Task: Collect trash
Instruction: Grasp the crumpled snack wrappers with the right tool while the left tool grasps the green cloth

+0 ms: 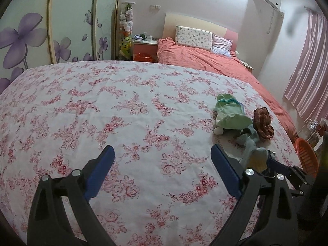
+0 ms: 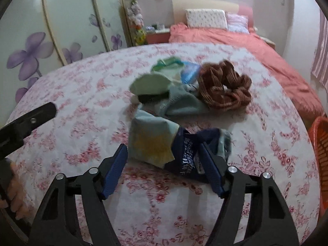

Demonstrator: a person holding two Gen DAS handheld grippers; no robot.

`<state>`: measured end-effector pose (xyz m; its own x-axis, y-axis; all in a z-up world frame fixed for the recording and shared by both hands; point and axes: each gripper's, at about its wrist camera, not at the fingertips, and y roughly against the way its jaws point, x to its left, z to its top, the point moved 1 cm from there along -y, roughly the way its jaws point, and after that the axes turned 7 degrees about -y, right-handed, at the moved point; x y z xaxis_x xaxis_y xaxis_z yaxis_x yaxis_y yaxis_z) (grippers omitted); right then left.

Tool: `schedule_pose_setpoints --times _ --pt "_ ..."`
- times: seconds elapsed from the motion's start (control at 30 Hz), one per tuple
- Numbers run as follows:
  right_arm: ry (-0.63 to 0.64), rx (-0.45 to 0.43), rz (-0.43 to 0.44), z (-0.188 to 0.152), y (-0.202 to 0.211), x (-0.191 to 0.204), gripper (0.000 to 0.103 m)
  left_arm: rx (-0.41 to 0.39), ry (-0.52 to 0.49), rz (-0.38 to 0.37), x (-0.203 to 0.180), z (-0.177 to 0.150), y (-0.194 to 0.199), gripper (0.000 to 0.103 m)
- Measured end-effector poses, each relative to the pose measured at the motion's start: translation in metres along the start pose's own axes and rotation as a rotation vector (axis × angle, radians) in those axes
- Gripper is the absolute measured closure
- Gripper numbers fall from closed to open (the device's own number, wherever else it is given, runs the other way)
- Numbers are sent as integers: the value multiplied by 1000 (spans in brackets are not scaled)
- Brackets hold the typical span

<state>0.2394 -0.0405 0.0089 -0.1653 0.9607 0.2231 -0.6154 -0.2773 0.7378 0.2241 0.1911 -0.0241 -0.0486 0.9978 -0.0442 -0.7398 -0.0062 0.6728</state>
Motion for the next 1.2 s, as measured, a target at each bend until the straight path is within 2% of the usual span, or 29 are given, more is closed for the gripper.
schedule_pose_setpoints --times 0.07,0.1,0.17,0.37,0.53,0.73,0.97,1.2 --pt "9 -5 -21 0 0 0 45 2 0 -2 -1 0 -1 10" --pt "14 -2 -32 0 0 0 47 4 0 -3 -1 0 -2 10" --pt "9 -7 -40 0 0 -2 59 6 -2 -7 -2 0 -4 10" --pt "-16 -16 -12 1 4 -13 83 15 -17 -15 -11 1 -8 10" --pt "-28 -40 -5 2 10 -21 91 21 -26 -23 -20 1 -10 10" --pt "-53 -70 0 0 23 -35 92 16 -43 -47 -37 8 -14 10" --pt "-102 -112 -11 1 40 -60 92 -17 -94 -84 -75 29 -28 10" --pt "-142 -139 -23 1 50 -86 92 -7 -157 -73 -116 44 -56 12"
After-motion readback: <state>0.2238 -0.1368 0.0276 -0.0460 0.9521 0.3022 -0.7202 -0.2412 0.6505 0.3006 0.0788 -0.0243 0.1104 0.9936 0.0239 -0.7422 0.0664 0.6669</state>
